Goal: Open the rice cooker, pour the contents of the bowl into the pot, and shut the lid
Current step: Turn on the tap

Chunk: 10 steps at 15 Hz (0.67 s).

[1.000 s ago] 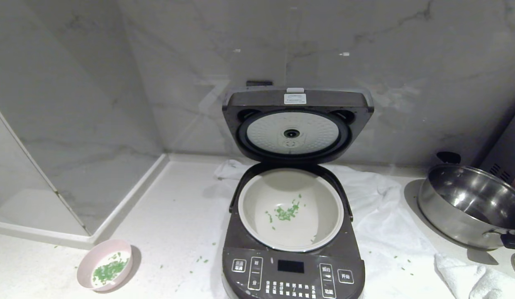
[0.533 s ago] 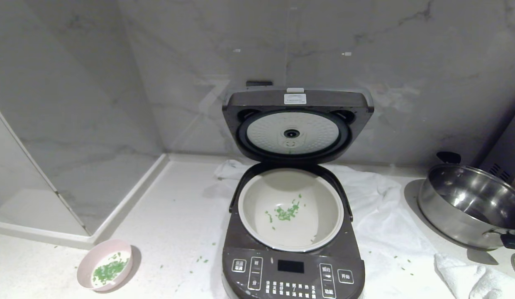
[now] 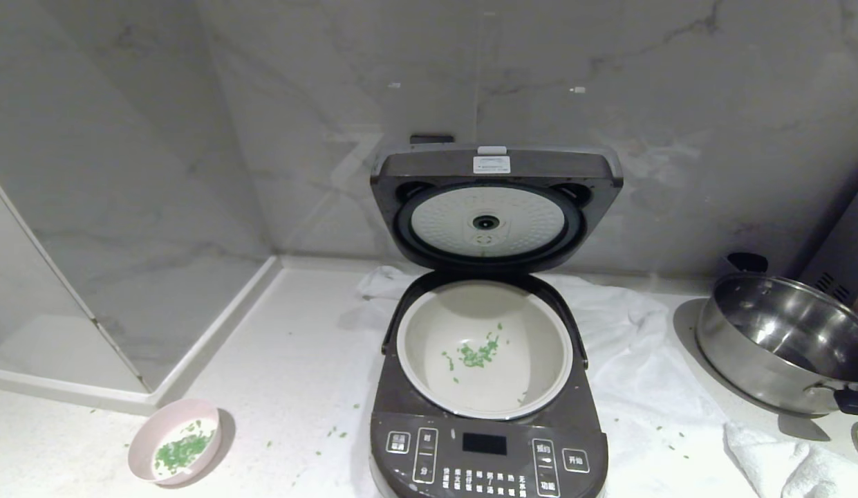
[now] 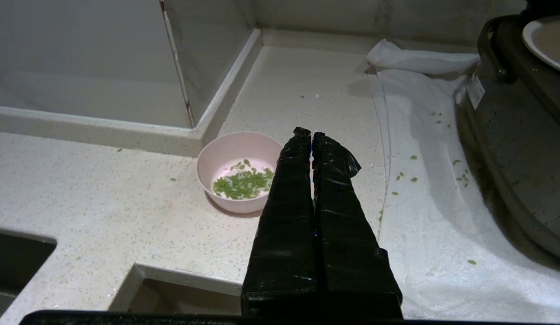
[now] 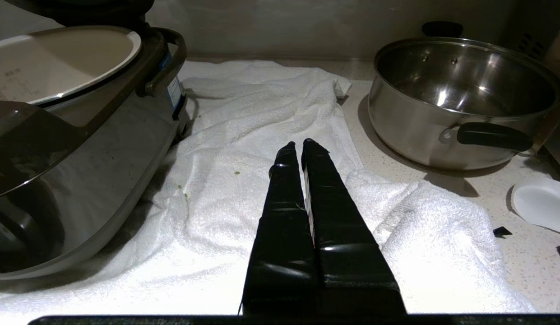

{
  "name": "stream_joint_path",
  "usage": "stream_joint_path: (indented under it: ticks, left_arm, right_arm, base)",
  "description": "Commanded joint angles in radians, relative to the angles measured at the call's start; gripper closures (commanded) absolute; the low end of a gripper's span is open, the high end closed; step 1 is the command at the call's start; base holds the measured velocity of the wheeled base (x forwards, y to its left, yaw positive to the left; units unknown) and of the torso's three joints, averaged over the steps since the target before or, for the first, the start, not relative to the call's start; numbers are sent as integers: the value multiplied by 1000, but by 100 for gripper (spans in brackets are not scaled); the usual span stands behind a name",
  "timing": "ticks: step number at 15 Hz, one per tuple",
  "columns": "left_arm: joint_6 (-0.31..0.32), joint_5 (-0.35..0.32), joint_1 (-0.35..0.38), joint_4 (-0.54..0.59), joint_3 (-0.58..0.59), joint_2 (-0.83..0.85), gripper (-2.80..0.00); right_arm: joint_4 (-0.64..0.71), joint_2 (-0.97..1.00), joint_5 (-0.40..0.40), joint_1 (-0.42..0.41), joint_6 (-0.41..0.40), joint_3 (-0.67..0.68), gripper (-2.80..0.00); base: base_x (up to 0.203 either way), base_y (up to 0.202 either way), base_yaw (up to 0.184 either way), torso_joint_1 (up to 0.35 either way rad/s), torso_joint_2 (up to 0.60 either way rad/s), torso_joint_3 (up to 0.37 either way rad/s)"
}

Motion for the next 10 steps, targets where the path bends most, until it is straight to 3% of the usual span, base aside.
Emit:
stream_joint_path:
  ticks: [1,10]
  left_arm:
    - [6,2,2,-1,4,25,0]
    - [-23,5,-1,5,-5,-31,0]
  right_arm:
    - [0,0,0,0,0,0,0]
    - [0,0,0,0,-2,0,0]
  base:
    - [0,0,0,0,0,0]
    - [0,0,0,0,0,0]
